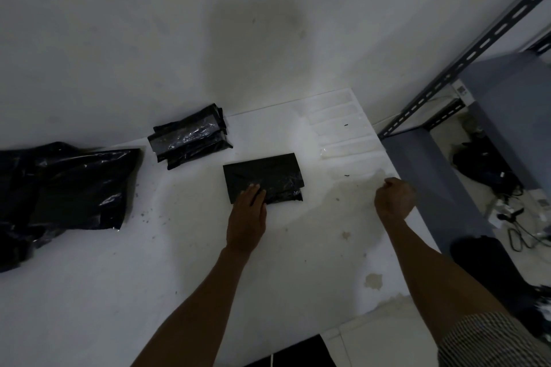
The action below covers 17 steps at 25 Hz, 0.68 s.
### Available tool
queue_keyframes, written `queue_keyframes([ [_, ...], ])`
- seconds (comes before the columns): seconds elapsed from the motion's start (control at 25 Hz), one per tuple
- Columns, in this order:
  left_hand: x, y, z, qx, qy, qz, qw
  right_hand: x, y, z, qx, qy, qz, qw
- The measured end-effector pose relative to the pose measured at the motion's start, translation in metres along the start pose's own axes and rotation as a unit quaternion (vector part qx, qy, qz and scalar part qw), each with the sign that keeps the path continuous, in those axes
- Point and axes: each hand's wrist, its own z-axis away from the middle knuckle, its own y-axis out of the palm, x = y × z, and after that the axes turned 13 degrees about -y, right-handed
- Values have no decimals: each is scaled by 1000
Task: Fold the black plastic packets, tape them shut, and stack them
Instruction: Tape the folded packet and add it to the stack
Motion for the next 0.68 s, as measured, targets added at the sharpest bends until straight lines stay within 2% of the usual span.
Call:
queue_keyframes([
  [0.2, -3, -4, 1, 20, -4, 0, 1000, 28, -6, 19, -37, -25, 20, 999],
  [0.32, -2, -7, 3, 14, 0, 8, 1000, 61, -31, 43, -79, -86, -23, 993],
  [0.48, -4, -12, 4, 2, -4, 34, 999, 98, -63, 66, -53, -108, -67, 991],
  [0.68, -5, -20, 5, 6, -19, 66, 998, 123, -99, 79, -101, -185, -96, 973],
])
